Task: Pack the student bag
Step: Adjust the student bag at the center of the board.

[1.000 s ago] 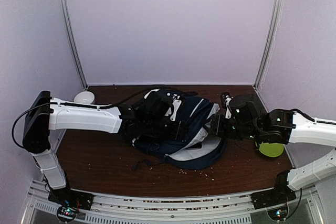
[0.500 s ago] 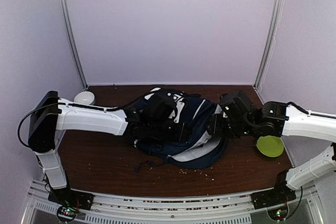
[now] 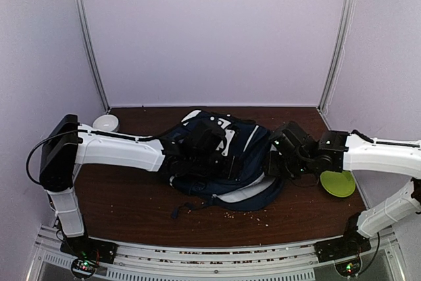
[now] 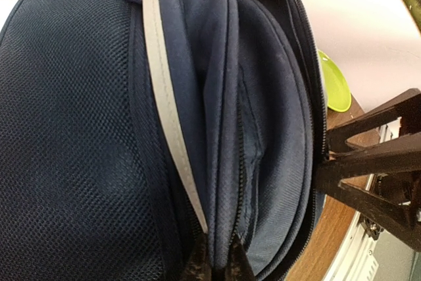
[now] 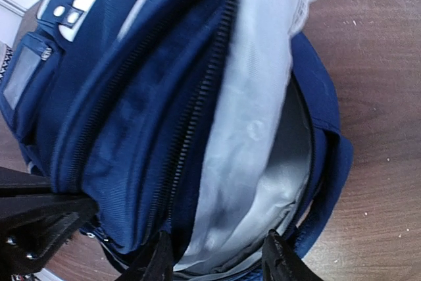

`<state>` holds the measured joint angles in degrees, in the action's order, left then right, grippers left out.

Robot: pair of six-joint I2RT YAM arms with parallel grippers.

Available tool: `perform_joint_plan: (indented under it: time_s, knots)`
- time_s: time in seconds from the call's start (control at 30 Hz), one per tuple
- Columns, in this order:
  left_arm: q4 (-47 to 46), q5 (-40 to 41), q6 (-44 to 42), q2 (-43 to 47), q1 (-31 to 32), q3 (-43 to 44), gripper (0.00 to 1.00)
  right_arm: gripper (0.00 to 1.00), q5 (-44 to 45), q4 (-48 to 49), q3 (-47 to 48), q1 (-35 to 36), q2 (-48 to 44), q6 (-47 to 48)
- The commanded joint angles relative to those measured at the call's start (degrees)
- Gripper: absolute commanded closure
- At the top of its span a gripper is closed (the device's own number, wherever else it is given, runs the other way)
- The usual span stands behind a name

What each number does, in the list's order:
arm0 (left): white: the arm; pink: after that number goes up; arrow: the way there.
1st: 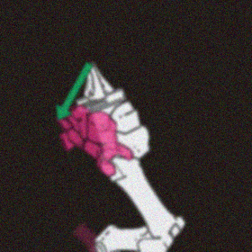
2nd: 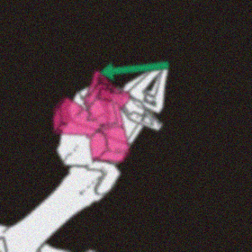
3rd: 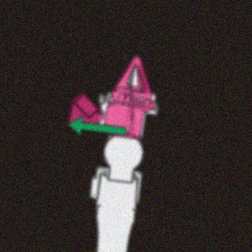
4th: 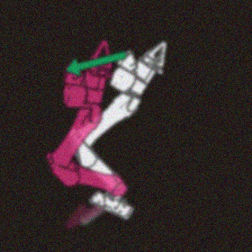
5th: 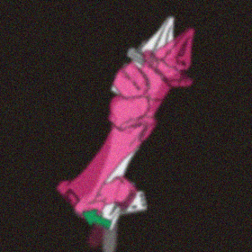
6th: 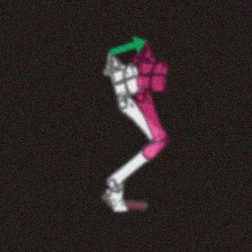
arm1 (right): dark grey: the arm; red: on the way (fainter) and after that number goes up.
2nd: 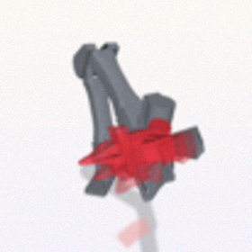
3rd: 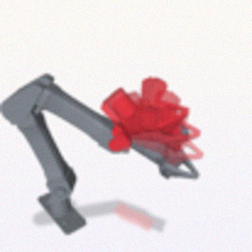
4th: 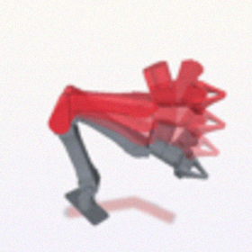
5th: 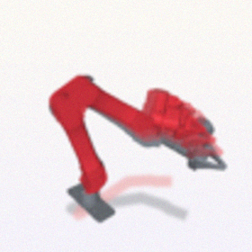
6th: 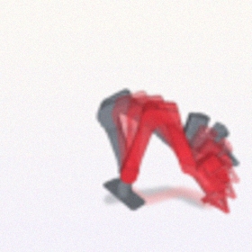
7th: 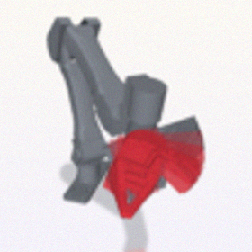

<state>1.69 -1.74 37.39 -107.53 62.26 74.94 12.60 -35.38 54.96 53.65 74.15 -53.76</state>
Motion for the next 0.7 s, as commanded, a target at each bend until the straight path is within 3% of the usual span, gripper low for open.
perform_joint_plan:
  time_s: [0.0, 0.17, 0.53, 0.67]
  knots:
    - [-7.49, -0.43, -0.49, -1.54, 0.49, 3.20, 1.00, 0.58, 0.78, -1.71, -2.76, -1.33, -2.09, -0.52]
    - [-7.73, -0.64, -0.36, -2.58, 0.58, 3.89, 1.00, 0.68, 0.96, -1.08, -5.88, -2.78, -4.78, -1.08]
    - [-7.48, -1.72, -0.35, -2.78, 0.93, 4.41, 1.00, 0.71, -4.44, 7.41, -7.31, -5.71, -3.17, -0.31]
    - [-7.66, -1.57, -0.16, -2.78, 0.93, 4.58, 1.00, 0.86, -7.04, 9.11, -6.10, -6.35, -1.21, -0.73]
